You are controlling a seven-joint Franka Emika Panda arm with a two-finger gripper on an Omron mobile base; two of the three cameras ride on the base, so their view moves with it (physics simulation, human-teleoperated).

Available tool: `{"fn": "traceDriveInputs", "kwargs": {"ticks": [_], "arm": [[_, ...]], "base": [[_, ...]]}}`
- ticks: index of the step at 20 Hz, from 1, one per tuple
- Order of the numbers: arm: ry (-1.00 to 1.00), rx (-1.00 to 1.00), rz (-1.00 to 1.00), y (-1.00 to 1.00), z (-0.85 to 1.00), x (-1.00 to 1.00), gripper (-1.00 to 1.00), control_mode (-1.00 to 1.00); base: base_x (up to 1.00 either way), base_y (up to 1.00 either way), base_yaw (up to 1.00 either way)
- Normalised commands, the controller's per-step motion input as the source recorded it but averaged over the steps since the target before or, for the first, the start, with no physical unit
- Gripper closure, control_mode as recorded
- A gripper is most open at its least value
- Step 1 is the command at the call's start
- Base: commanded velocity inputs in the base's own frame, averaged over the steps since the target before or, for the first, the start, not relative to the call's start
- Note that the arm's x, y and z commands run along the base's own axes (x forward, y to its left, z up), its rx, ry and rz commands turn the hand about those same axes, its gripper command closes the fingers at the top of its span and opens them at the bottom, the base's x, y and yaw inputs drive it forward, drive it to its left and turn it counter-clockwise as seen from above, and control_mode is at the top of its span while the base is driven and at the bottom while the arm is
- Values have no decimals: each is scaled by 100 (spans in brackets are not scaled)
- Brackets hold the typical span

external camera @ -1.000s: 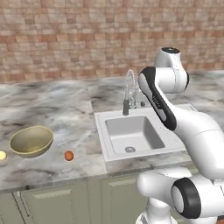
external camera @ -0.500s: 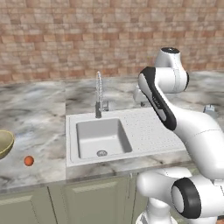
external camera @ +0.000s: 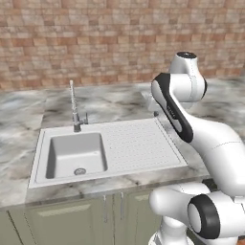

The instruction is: Gather the eggs and milk located in the vicinity of the sink area and place them right next to the bowl.

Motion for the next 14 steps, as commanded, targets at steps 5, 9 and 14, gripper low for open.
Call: {"fn": "traceDriveInputs", "kwargs": {"ticks": [5,9,14], "arm": [[0,0,0,0,0,0,-100,100],[0,0,0,0,0,0,-100,100],[0,0,0,0,0,0,-100,100]], "base": [[-6,-55,0],[0,-34,0],[0,-10,0]]}}
